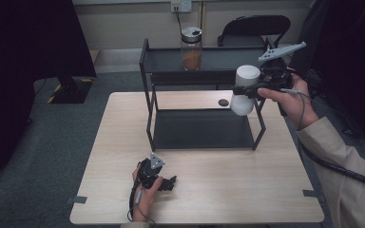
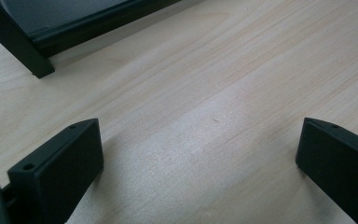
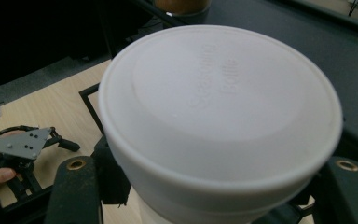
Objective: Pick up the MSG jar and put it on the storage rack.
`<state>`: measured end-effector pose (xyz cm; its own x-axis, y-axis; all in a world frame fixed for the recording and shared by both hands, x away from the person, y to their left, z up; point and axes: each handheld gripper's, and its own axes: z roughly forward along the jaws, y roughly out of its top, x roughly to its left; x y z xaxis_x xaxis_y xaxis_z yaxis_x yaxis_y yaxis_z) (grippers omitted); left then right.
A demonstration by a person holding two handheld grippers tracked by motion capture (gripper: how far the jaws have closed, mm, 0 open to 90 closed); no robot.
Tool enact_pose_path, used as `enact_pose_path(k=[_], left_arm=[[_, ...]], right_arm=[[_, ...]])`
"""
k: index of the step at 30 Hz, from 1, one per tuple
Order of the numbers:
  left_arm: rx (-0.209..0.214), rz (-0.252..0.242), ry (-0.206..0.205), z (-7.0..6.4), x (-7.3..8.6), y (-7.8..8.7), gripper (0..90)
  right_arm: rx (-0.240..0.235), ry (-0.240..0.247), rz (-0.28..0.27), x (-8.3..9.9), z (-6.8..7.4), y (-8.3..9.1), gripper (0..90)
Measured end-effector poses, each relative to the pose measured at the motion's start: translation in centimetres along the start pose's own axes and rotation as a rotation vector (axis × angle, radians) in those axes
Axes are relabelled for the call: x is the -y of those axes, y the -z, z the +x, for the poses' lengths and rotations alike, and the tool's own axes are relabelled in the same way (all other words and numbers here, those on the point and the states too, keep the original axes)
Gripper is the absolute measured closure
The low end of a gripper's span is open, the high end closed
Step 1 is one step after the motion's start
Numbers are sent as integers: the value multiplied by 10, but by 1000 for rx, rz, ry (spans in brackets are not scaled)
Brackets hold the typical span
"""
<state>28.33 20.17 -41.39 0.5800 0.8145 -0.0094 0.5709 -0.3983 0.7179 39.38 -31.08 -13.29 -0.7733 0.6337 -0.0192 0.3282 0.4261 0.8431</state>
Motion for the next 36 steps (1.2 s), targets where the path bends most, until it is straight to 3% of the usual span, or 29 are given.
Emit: enact_pose_path(k=[10, 20, 36], left_arm=[[0, 0, 0, 0, 0, 0, 0], [0, 0, 0, 0, 0, 0, 0], [0, 2, -3, 0, 0, 0, 0]], right_arm=[[-3, -10, -18, -27, 0, 7, 343], [20, 6, -14, -57, 9, 14, 342], [62, -3, -28, -93, 7, 15, 342]])
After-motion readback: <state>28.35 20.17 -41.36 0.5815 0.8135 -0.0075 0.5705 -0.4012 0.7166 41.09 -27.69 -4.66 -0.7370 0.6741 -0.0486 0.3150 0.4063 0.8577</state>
